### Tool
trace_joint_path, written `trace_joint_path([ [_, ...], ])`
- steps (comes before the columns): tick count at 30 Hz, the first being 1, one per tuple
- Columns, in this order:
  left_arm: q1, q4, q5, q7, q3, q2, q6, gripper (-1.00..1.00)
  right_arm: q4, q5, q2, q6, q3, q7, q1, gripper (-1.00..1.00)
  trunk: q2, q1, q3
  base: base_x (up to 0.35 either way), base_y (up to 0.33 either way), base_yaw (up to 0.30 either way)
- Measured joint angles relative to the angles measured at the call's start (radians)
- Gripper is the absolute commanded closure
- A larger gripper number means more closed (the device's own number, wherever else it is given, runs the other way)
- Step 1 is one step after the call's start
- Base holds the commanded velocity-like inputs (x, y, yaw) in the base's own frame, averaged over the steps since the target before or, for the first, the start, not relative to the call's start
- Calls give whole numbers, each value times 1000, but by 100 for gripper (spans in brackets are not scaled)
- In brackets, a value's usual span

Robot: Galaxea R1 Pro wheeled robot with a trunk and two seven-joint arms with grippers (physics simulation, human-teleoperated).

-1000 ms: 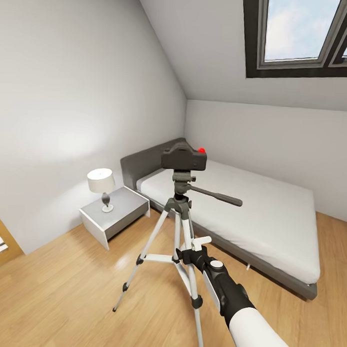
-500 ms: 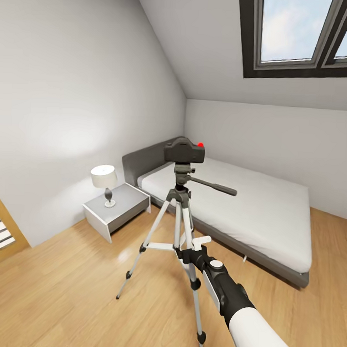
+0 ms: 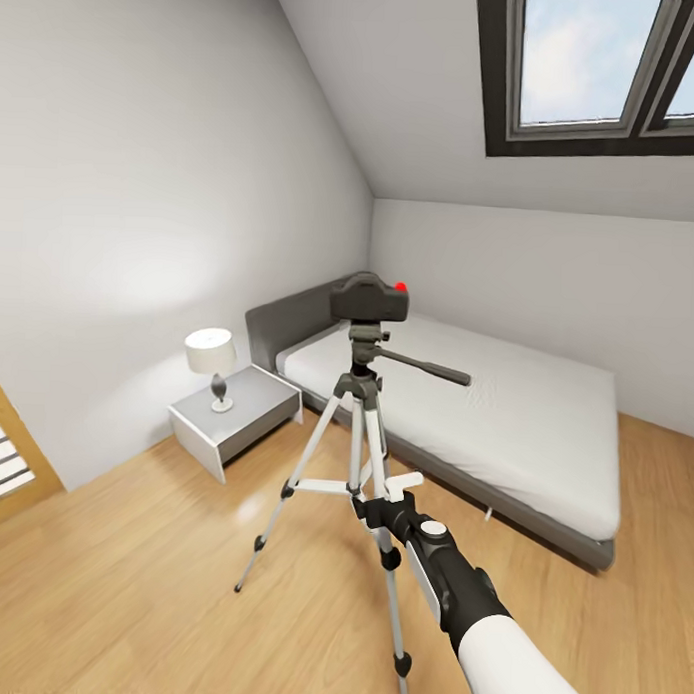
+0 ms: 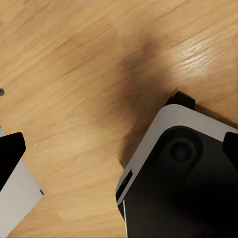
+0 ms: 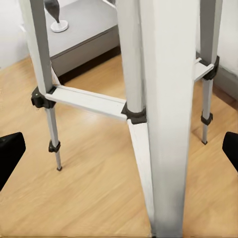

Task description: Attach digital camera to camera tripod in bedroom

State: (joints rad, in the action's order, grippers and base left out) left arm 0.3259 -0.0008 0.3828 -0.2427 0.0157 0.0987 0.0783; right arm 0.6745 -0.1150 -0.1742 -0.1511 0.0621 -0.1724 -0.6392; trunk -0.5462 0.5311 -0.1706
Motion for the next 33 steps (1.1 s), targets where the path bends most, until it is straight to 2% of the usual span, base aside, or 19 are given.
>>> trace_joint_path([
  [8, 0, 0, -1, 0, 0, -4, 0, -100, -1, 1, 0, 0, -1, 0, 0, -100, 0, 0, 0, -311, 0, 0],
  [12, 0, 0, -1, 0, 0, -4, 0, -100, -1, 3, 23, -2, -1, -1, 0, -100, 0, 0, 0, -339, 0, 0],
  [13, 0, -1, -2, 0, 0, -5, 0, -100, -7, 5, 42, -3, -1, -1, 0, -100, 0, 0, 0, -342, 0, 0],
  [22, 0, -1, -2, 0, -1, -5, 0, -100, -78, 11, 86, -3, -1, -7, 0, -100, 0, 0, 0, -343, 0, 0],
  [23, 0, -1, -3, 0, 0, -6, 0, -100, -112, 11, 93, -4, 0, -8, 0, -100, 0, 0, 0, -344, 0, 0],
  [28, 0, -1, -4, 0, 0, -11, 0, -100, -141, 12, 98, -4, -2, -8, 0, -100, 0, 0, 0, -344, 0, 0],
  [33, 0, -1, -4, 0, 0, -17, 0, -100, -172, 12, 113, -4, -2, -8, 0, -100, 0, 0, 0, -344, 0, 0],
])
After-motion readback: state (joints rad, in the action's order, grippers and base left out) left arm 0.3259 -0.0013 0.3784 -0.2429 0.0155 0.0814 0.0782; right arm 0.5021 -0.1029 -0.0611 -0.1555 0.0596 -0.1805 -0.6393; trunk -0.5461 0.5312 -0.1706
